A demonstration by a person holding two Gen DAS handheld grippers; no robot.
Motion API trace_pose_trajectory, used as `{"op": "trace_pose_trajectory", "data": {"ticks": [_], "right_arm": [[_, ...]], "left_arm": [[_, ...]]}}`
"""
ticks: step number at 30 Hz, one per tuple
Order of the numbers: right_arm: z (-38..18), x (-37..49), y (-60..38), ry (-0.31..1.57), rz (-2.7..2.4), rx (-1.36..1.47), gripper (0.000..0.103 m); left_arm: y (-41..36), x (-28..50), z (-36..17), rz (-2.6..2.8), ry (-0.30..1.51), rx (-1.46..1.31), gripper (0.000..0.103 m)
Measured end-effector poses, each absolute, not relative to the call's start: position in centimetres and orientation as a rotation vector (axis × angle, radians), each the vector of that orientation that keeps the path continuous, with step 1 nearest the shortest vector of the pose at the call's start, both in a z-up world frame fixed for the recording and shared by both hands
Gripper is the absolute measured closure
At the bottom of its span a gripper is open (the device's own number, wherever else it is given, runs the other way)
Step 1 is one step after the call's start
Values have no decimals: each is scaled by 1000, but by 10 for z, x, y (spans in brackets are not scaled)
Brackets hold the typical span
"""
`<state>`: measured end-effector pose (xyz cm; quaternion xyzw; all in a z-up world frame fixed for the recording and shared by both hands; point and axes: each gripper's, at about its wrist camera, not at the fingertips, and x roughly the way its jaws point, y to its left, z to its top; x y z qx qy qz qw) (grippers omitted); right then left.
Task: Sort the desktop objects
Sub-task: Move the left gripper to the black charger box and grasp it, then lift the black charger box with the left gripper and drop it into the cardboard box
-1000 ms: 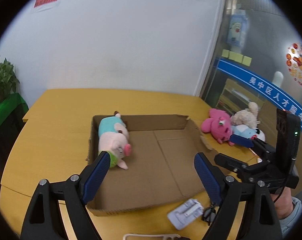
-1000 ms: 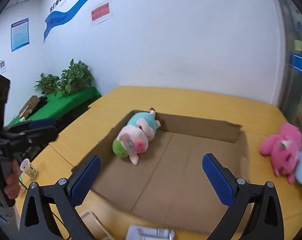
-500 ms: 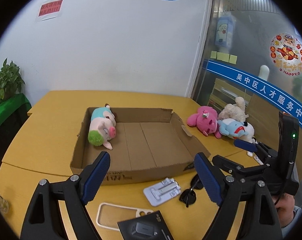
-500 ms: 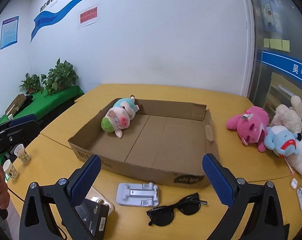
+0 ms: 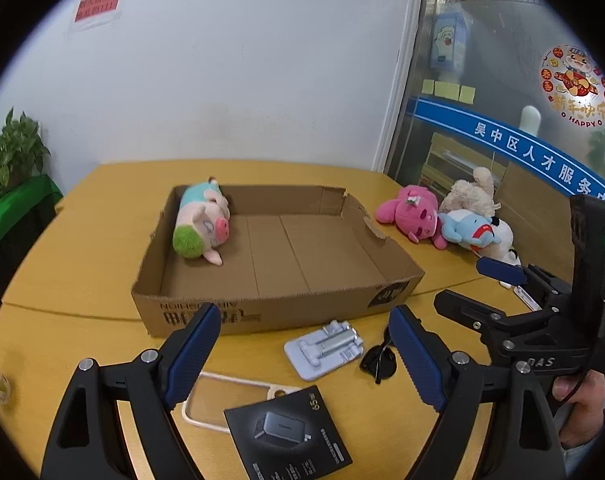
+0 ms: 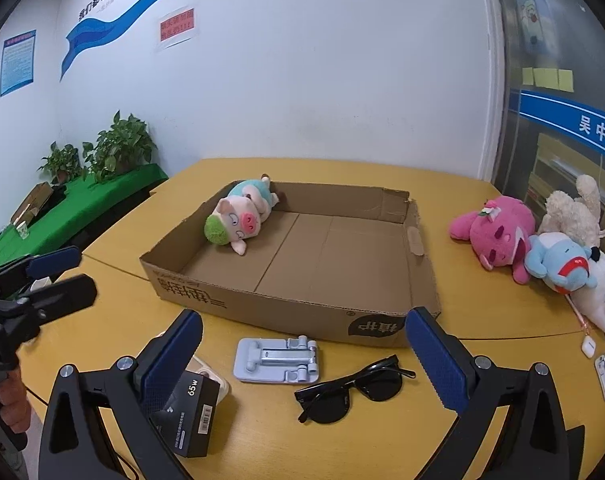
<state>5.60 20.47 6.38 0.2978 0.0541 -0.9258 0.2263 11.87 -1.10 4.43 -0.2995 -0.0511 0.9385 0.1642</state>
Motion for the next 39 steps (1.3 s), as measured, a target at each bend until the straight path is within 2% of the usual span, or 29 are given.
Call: {"op": "trace_pose_trajectory", "data": {"ticks": [4,9,13,16,17,19,24,27,30,34,39], "right_arm": [[39,62,196,144,-2414,841,0],[-35,67,170,175,-2152,1051,0],[-71,75,140,214,-1966,1114,0],[-85,79,117,296,-1920,1110,0],[-92,80,109,345,-1917,1114,0],[-101,82,102,330,-1866,1127,2],[-106,93,98,338,-1839,1112,3],[-106,101,98,403,-1864,1108,6],[-101,105,104,403,-1898,1074,13],[-71,100,125,347,-1994,990,24],[-24,82,140,356,-2100,849,25]], "left_arm": [[-24,112,16,2562,-239,-981,16],[-44,101,-46,2427,-339,-1239,16],[-54,97,-84,2335,-419,-1353,18],[-59,95,-103,2282,-487,-1397,23],[-59,95,-107,2268,-498,-1407,28],[-59,95,-114,2233,-517,-1428,33],[-57,98,-114,2246,-527,-1414,34],[-55,100,-111,2266,-530,-1413,38],[-52,102,-101,2299,-508,-1398,47],[-45,99,-76,2308,-508,-1313,49],[-28,77,-29,2368,-428,-1140,49]]}}
